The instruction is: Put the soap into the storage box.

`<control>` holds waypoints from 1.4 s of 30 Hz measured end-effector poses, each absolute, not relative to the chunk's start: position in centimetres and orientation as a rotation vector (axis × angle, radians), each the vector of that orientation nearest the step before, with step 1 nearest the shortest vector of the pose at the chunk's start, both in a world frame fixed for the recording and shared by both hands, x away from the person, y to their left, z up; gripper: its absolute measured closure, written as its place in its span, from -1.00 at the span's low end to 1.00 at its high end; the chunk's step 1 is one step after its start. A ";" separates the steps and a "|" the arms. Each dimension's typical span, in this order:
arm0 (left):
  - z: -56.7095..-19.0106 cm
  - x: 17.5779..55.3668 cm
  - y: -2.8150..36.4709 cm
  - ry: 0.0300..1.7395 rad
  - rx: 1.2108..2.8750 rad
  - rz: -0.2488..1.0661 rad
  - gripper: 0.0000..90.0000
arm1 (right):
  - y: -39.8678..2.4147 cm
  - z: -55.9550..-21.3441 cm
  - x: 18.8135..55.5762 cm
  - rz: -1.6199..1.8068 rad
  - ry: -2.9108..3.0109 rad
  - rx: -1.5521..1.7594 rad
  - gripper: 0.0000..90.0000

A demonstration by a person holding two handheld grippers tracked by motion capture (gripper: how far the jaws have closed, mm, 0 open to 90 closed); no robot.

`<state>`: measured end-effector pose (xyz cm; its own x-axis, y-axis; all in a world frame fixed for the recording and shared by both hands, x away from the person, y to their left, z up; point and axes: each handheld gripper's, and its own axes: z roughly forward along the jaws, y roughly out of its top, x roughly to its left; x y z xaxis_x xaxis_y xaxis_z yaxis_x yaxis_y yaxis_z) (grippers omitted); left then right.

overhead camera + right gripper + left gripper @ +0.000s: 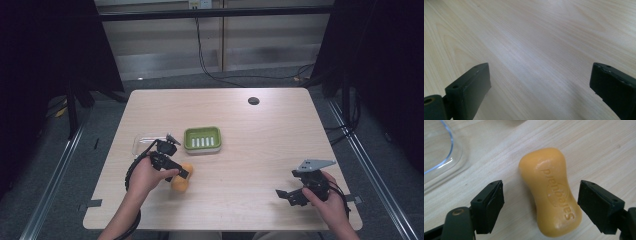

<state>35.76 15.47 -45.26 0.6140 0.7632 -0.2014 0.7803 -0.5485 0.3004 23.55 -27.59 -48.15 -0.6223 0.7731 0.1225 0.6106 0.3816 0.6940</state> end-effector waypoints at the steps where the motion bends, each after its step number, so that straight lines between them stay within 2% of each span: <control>1: -45.4 35.8 15.3 1.237 2.474 -0.072 -0.53 | -27.6 -48.2 23.5 1.070 2.420 1.233 -0.93; 19: -46.8 35.8 13.9 1.252 2.518 -0.094 -0.42 | -27.5 -48.2 23.5 1.063 2.426 1.232 -0.93; 26: -46.9 35.8 13.8 1.254 2.535 -0.091 -0.31 | -27.6 -48.2 23.5 1.064 2.422 1.239 -0.93; 28: -46.9 35.8 13.7 1.264 2.529 -0.081 -0.23 | -27.6 -48.2 23.5 1.063 2.423 1.237 -0.93; 42: -46.9 35.8 13.3 1.274 2.542 -0.058 -0.11 | -27.6 -48.3 23.5 1.066 2.431 1.235 -0.93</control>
<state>35.77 13.34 -46.89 0.6067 0.7771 -0.1671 0.7892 -0.5637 0.2438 23.54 -27.56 -48.33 -0.6253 0.7699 0.1274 0.6155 0.3862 0.6871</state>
